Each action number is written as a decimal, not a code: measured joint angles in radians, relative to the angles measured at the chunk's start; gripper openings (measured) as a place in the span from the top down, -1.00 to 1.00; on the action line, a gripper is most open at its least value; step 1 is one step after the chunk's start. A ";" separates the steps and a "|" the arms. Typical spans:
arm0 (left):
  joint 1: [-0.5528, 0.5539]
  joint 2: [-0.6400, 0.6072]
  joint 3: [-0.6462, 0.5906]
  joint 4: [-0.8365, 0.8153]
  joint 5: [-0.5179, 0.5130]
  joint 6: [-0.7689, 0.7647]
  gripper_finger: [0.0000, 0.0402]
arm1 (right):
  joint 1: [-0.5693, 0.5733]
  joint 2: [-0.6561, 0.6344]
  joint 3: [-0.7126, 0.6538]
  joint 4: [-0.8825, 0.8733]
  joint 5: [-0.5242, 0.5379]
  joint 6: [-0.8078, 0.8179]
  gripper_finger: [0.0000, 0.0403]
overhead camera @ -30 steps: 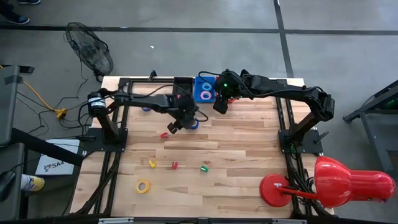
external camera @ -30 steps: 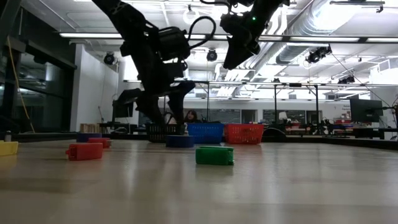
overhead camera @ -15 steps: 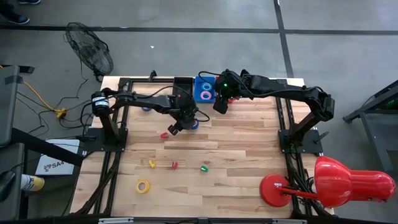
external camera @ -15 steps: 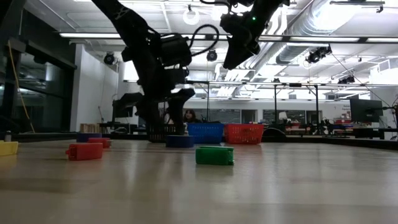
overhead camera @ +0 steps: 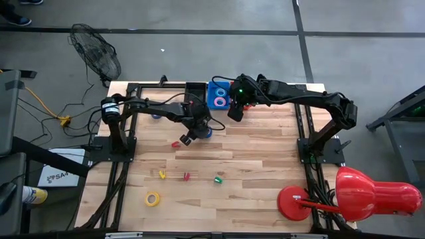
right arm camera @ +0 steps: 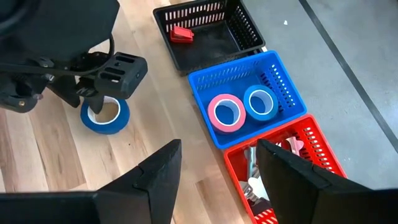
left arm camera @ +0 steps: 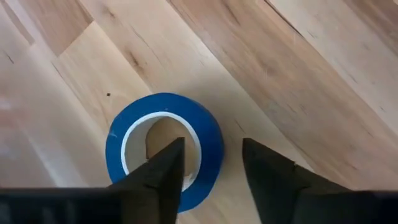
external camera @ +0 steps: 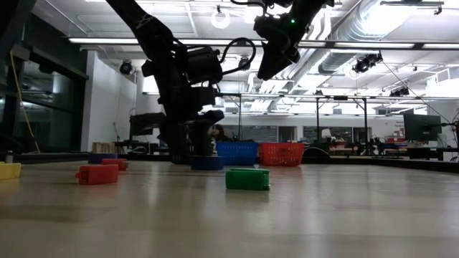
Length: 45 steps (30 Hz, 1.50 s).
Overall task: Pick and place Stapler, Stapler remover, tape
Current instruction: Put the bottom dark blue tape into the blue bin
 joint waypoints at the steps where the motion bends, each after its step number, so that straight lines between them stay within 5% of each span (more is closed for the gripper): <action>1: 0.000 0.000 0.000 -0.003 0.000 0.000 0.32 | 0.000 0.000 0.000 0.000 0.000 0.000 0.01; 11: 0.000 -0.003 0.000 0.000 -0.019 -0.032 0.85 | 0.000 0.000 0.000 0.000 0.000 0.000 0.01; 25: 0.019 -0.002 0.192 0.008 -0.173 -0.100 0.80 | 0.000 0.000 0.000 -0.004 0.068 0.051 0.01; 45: 0.246 -0.002 0.252 0.218 -0.152 -0.413 0.80 | -0.002 0.000 0.000 -0.012 0.237 0.191 0.01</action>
